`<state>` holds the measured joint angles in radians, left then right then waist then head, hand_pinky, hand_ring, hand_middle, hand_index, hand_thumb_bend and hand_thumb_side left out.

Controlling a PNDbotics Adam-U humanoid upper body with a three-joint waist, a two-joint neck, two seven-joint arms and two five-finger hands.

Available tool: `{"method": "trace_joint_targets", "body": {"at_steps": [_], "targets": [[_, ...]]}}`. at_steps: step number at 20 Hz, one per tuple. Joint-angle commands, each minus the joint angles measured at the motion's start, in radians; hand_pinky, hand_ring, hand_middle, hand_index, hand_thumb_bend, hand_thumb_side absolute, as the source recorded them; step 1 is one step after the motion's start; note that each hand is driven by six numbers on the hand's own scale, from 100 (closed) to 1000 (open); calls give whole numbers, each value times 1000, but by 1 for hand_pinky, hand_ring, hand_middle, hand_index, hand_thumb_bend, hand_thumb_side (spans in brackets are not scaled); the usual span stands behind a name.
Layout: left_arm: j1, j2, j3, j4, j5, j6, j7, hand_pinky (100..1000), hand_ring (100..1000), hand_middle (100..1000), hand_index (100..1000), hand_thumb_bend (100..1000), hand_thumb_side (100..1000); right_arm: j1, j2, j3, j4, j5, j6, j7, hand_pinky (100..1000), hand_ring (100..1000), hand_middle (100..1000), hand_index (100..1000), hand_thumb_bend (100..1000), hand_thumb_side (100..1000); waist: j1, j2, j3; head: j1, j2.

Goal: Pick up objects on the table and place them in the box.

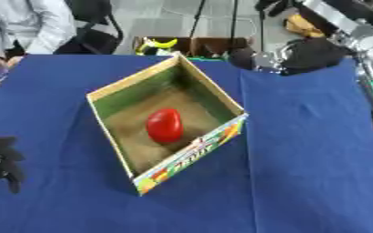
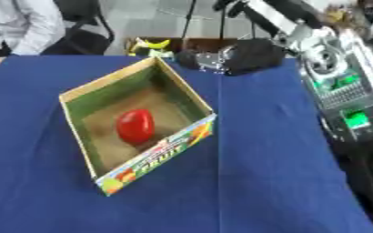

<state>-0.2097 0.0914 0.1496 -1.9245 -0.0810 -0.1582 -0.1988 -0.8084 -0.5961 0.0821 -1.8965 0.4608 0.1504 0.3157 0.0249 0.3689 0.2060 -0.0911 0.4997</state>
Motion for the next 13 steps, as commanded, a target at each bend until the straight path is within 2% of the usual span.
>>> {"method": "trace_joint_targets", "body": {"at_steps": [1, 4, 6, 7, 10, 13], "targets": [[-3, 13, 11, -19, -5, -1, 8, 261, 404, 499, 734, 100, 925, 47, -33, -52, -92, -61, 10, -119, 752, 796, 839, 878, 535, 697, 2, -21, -6, 11, -1], [-4, 15, 15, -19, -8, -2, 12, 261, 404, 499, 734, 100, 923, 148, -26, -85, -102, -98, -25, -243, 754, 794, 837, 890, 462, 800, 7, -19, -17, 20, -2], [-3, 15, 18, -19, -9, -2, 16, 261, 404, 498, 733, 100, 922, 211, -11, -106, -103, -120, -56, -329, 750, 784, 811, 881, 353, 850, 10, -19, -22, 24, -2], [-3, 14, 19, -19, -10, -3, 17, 261, 404, 499, 733, 100, 922, 244, 0, -112, -103, -143, -76, -375, 752, 780, 800, 879, 251, 896, 13, -18, -25, 25, -3], [-3, 12, 20, -18, -11, -5, 19, 261, 403, 499, 733, 100, 920, 333, 28, -123, -103, -212, -137, -478, 741, 767, 801, 881, 183, 909, 20, -16, -33, 31, -5], [-2, 12, 22, -16, -13, -6, 21, 260, 404, 500, 733, 100, 914, 401, 55, -133, -103, -227, -210, -546, 704, 713, 770, 866, 143, 862, 28, -15, -41, 39, -4]]}}
